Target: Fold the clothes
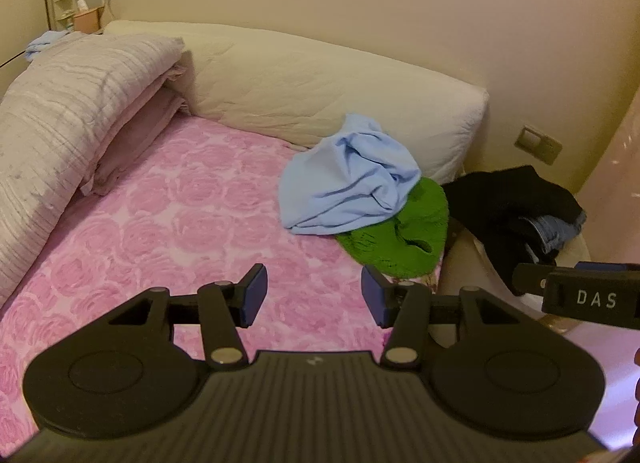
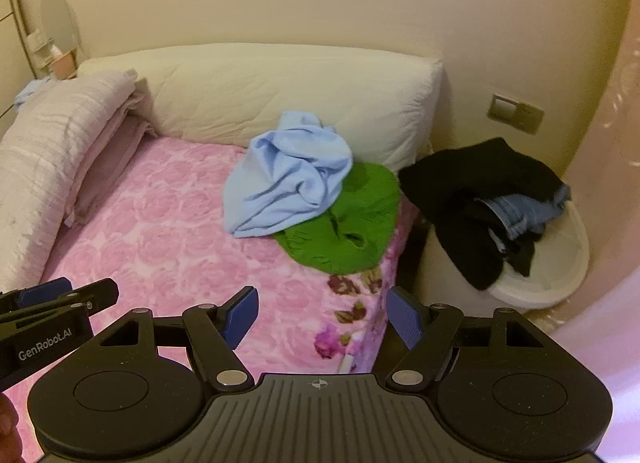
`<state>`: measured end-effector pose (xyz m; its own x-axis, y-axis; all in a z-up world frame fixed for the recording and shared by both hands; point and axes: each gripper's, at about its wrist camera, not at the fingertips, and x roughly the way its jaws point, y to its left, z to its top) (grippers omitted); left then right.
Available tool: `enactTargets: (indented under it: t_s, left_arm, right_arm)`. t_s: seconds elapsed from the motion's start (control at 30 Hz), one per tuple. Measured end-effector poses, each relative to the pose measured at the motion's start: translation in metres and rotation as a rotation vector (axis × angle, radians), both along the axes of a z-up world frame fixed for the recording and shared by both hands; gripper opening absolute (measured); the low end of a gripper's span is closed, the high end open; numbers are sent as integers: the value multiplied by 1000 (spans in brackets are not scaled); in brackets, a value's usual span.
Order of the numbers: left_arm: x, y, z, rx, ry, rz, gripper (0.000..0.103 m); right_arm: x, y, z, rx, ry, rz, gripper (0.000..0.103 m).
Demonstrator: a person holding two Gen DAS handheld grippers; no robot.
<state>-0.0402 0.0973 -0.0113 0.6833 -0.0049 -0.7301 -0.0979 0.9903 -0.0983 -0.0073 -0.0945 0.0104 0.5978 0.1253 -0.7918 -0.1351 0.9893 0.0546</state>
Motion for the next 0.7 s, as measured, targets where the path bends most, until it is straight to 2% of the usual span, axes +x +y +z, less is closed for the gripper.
enactTargets:
  t_s: [0.33,0.7]
  left_arm:
    - [27,3,2,14,0,40,48]
    - [97,-18,-27,5,94,55,48]
  right_arm:
    - [33,4,-5,15,-5,60,74]
    - [105,-15,-38,39,56,117,74]
